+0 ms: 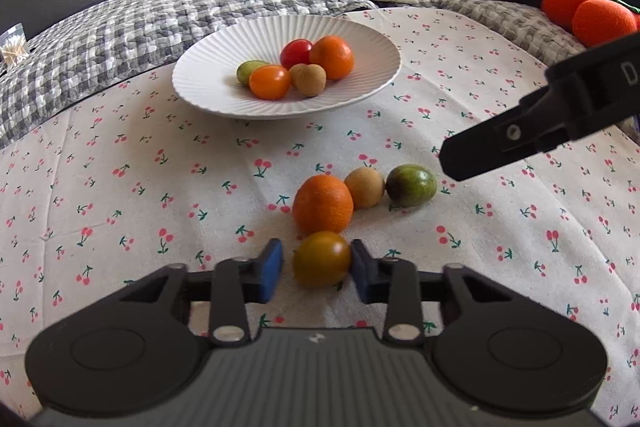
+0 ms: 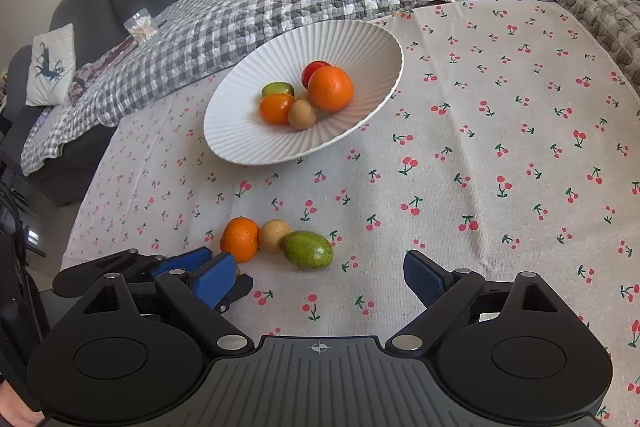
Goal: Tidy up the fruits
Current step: 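Close the left gripper on the dark brown tomato, then grasp the green oval fruit with the right gripper while the left gripper holds the tomato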
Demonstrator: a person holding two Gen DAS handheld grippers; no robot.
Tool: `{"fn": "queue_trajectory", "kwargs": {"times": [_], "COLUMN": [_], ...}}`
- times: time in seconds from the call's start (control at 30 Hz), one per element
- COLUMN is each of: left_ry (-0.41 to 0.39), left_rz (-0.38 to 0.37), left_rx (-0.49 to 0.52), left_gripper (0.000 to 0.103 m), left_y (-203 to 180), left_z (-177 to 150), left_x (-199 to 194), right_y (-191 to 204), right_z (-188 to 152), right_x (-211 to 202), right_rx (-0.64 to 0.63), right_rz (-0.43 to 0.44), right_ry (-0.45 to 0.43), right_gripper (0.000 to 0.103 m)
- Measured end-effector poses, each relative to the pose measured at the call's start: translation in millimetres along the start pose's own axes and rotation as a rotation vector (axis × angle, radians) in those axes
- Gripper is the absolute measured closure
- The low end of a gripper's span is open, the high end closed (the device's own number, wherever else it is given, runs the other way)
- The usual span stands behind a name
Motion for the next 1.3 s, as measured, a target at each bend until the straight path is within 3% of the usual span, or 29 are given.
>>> {"fn": "queue_trajectory", "kwargs": {"times": [0.3, 0.5, 0.7, 0.77, 0.83, 1.3], "left_ry": [0.031, 0.039, 0.045, 0.043, 0.042, 0.036], "left_rz": [0.000, 0.005, 0.019, 0.018, 0.017, 0.025], "left_rx": [-0.045, -0.093, -0.116, -0.116, -0.115, -0.130], "left_gripper": [0.076, 0.076, 0.076, 0.076, 0.076, 0.076], "left_y": [11, 25, 33, 33, 33, 37], "left_z": [1, 4, 5, 5, 6, 7], "left_x": [-7, -13, -13, -13, -13, -16], "right_y": [8, 15, 20, 21, 22, 22], "right_z": [-6, -11, -14, -14, -15, -14], "right_x": [16, 29, 40, 42, 43, 39], "right_rx": [-0.081, -0.128, -0.164, -0.177, -0.195, -0.202], "right_rz": [0.020, 0.023, 0.018, 0.020, 0.011, 0.013], "right_ry": [0.002, 0.019, 0.028, 0.032, 0.032, 0.053], "right_gripper": [0.013, 0.023, 0.044, 0.061, 0.071, 0.072]}}
Point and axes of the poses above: each gripper's, at about its wrist camera, not at the fingertips, and x roughly the way its jaws point, y to its left, z to its top, the point moved 5 cm from there along x, roughly the way its jaws point, and after that the axes turned 7 degrees about -y, right-handed, at the moved point
